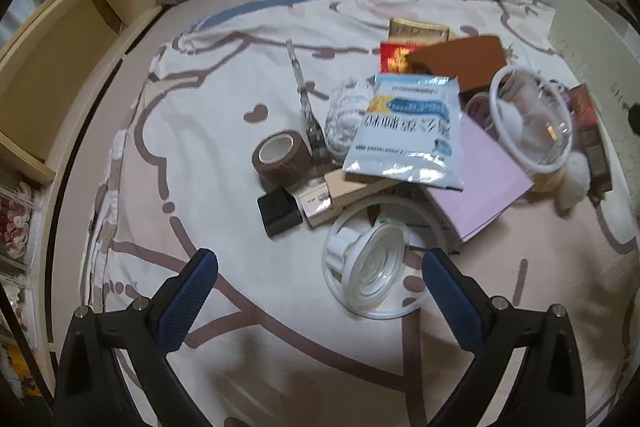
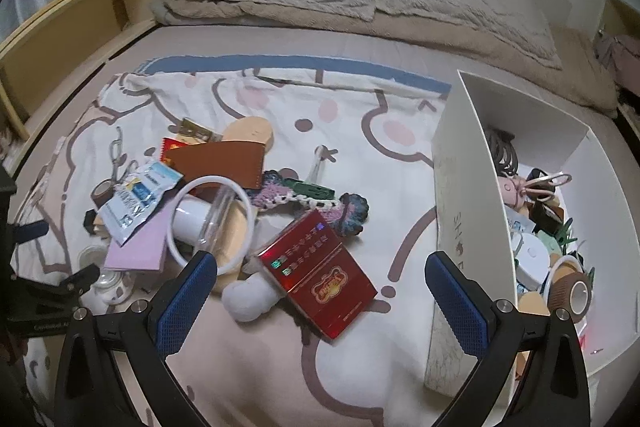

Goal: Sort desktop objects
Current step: 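Approach the red Yunyan box with the right tool while the left tool nears the white knobbed lid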

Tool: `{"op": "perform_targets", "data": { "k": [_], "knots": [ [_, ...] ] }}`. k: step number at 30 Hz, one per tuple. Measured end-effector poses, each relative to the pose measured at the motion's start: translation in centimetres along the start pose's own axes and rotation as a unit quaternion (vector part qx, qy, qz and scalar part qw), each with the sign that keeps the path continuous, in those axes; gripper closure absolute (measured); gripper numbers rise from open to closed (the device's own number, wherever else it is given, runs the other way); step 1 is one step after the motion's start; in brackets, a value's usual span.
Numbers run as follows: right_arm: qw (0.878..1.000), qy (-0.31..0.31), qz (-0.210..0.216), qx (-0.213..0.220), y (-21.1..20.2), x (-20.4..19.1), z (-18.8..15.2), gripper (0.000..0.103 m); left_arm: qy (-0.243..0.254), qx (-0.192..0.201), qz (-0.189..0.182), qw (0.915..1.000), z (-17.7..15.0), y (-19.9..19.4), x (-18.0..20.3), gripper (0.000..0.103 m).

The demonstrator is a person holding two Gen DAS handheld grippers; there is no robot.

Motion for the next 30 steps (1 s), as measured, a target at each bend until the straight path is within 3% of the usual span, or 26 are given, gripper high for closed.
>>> {"op": "perform_targets", "data": {
  "k": [15,30],
  "knots": [
    [0.999,-0.018,-0.033,-0.020,3.2,-0.1,-0.2,0.000,0.052,-0.049,0.027,0.9971,-2.2,3.4,-0.3,0.000],
    [0.998,-0.006,-0.038,-0.040,5.2,-0.2,-0.1,0.000,0.081,-0.072,-0.015,0.9940,-4.9,3.3,-0.9,0.000]
  ]
}}
Point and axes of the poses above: each gripper's, at about its wrist camera, not at the fingertips, and y roughly the way its jaws point, x to its right, z to its top, the point moved 6 cm from there along y, roughly the way its jaws point, and after that the axes turned 10 degrees about -z, right-handed, at the moved point
